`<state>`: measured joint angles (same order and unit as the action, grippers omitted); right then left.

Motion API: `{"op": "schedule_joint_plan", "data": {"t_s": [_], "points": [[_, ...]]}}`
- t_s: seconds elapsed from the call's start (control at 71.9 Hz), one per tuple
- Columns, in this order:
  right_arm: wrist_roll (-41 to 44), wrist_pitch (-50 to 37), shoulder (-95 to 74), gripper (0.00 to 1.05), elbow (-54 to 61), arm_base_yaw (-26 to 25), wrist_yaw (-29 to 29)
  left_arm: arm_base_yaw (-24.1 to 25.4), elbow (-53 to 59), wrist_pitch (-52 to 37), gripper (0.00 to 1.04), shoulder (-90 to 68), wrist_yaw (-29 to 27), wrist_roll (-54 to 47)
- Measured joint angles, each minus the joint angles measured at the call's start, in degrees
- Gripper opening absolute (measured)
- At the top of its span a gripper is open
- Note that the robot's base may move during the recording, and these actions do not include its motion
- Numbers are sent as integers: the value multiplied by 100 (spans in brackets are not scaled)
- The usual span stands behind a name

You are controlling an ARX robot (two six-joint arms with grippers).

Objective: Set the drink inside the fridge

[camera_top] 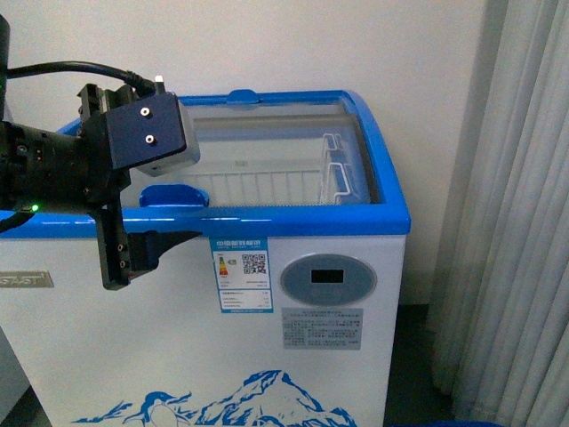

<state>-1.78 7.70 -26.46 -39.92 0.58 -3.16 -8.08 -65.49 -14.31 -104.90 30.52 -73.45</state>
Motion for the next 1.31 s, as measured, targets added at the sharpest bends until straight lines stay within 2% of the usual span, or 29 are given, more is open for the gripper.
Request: {"op": "schedule_joint_plan", "data": {"t_s": [0.459, 0.737, 0.89, 0.987, 1.112, 1.223, 1.251, 1.307], "points": [[0, 0, 0, 38, 0, 0, -2, 345, -1718, 898, 97, -857, -94, -739], [0, 0, 0, 38, 0, 0, -2, 382, -2249, 809, 97, -1405, -101, -831], [0, 0, 0, 38, 0, 0, -2, 363, -2944, 673, 97, -1873, -221, -848], [0, 0, 0, 38, 0, 0, -2, 326, -3609, 420, 97, -2326, -538, -944], [0, 0, 0, 38, 0, 0, -4, 280, -5646, 162, 97, -3644, -1878, -876], [0, 0, 0, 38, 0, 0, -2, 199, -7178, 365, 97, -4579, -2455, -507], [0, 0, 0, 38, 0, 0, 9, 136, -7910, 560, 97, -4999, -2780, -308], [0, 0, 0, 38, 0, 0, 20, 114, -8133, 616, 97, -5134, -2898, -308]]}}
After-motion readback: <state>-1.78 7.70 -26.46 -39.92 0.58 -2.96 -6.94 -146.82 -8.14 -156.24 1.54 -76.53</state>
